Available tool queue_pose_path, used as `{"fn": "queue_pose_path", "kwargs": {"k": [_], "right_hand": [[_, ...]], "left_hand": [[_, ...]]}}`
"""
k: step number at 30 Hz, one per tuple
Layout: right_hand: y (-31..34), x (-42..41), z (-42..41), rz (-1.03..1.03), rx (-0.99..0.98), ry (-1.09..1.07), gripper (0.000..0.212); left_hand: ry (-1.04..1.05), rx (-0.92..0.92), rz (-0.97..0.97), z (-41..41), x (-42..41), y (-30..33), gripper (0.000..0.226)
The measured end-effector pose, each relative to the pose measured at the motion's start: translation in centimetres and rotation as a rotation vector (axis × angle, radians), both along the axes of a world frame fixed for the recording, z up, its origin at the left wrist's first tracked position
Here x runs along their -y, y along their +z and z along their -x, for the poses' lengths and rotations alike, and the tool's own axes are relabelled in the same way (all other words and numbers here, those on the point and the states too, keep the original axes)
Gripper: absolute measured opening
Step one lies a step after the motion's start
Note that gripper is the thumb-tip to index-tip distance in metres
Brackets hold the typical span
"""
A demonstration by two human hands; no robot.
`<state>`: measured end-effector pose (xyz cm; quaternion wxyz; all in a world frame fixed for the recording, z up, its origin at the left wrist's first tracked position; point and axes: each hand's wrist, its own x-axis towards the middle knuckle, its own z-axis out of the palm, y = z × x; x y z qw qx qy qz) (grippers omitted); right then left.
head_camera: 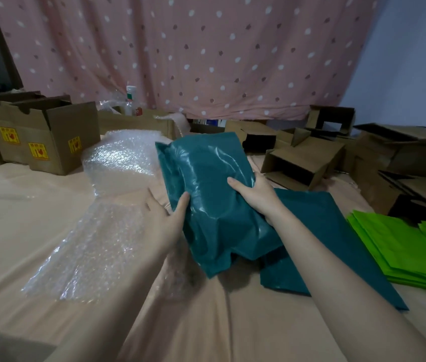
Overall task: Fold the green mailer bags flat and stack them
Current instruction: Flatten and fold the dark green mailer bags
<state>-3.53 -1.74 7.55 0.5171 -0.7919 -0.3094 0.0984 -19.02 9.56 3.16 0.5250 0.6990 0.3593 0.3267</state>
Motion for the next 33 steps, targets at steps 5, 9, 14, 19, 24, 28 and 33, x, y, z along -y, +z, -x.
{"fn": "queue_pose_path", "kwargs": {"k": [5,9,14,19,24,28,33], "right_hand": [[0.0,1.7,-0.5,-0.107,-0.203,-0.189,0.065],[0.7,2.8,-1.0,-0.063,-0.295,-0.126,0.081],[0.7,3.3,-2.0,-0.11,-0.327,-0.057,0.07],[-0.6,2.8,-3.1,-0.15,-0.308,-0.012,0.075],[-2.6,1.7,-4.3,0.012,-0.103,-0.05,0.079],[-3.5,1.3,-4.7,0.257,0.109,-0.043,0.063],[-1.3,0.6,-5.1,0.266,0.285,-0.123,0.057]], "left_hand": [[-0.115,0.119,0.255,-2.0,0.9,2.2,0.038],[-0.109,0.068,0.083,-4.1,0.6,2.7,0.023],[-0.177,0.004,0.012,-6.6,-1.4,2.5,0.035],[-0.165,0.011,0.041,-8.6,-2.9,1.4,0.033],[-0.196,-0.08,-0.084,-10.2,-4.0,0.1,0.048],[-0.342,-0.16,-0.083,-10.7,-5.4,-1.3,0.068],[-0.138,-0.164,-0.399,-11.0,-5.9,0.6,0.044]]}}
